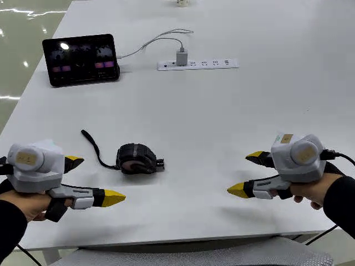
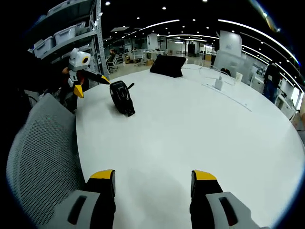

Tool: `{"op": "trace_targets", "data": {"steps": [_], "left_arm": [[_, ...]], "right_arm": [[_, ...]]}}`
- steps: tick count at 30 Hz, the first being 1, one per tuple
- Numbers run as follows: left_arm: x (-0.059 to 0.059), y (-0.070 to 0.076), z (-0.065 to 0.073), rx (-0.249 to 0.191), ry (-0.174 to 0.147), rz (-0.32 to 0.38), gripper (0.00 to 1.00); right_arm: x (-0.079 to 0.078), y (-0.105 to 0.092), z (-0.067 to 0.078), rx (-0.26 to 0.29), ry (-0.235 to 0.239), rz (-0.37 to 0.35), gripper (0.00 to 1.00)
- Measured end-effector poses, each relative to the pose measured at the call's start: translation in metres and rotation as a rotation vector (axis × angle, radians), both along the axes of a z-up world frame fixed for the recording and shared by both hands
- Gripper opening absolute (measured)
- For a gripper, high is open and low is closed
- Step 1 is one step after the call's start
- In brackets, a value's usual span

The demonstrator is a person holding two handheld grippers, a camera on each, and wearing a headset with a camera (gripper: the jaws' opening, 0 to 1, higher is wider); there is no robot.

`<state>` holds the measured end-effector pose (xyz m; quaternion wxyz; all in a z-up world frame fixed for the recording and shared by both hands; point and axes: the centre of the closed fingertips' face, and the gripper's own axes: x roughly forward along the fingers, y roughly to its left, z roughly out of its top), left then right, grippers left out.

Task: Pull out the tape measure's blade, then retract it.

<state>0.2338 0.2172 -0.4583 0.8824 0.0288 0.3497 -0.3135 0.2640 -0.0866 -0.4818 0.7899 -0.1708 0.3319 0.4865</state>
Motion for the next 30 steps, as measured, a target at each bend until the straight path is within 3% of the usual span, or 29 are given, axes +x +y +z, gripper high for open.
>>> {"op": "trace_targets", "data": {"steps": [5,11,21,26,30], "left_arm": [[-0.004,0.012,0.007,0.008,-0.014,0.002,0.99],[-0.013,0.025,0.008,-0.003,0.008,0.013,0.99],[-0.018,0.046,0.005,0.022,0.008,0.047,0.99],[-0.019,0.049,0.008,0.032,0.001,0.043,0.99],[-0.020,0.051,0.010,0.033,0.001,0.041,0.99]], "right_arm": [[0.003,-0.022,0.004,0.002,-0.010,-0.045,0.67],[0.001,-0.048,0.013,0.020,-0.011,-0.084,0.74],[-0.010,-0.082,0.014,0.019,0.004,-0.102,0.90],[-0.007,-0.099,0.018,0.018,0.012,-0.129,0.98],[-0.008,-0.106,0.022,0.015,0.019,-0.133,0.99]]}}
